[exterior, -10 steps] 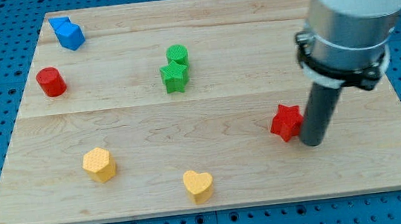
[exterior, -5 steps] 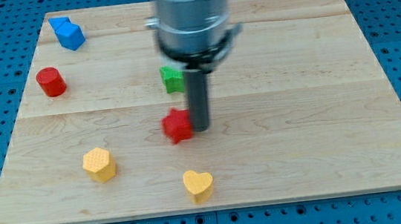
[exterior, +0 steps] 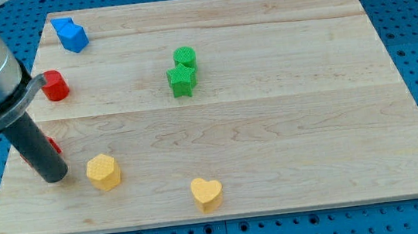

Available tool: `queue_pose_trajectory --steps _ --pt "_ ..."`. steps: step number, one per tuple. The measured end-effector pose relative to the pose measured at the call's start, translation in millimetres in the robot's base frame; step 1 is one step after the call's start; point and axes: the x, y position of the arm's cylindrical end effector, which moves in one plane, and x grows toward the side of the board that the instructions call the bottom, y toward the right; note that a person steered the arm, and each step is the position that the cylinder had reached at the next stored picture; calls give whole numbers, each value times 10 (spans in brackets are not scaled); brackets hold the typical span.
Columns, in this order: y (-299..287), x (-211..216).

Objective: Place the red star below the red circle

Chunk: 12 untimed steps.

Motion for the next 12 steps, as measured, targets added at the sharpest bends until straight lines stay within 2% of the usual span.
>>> queue_pose_trajectory --steps 1,3,4,7,8,9,12 --pt "-59 -15" --pt "-63 -528" --pt "-63 -568" --pt "-98 -257" --pt "-627 -221" --pt "-741 -411" --pt "-390 -346"
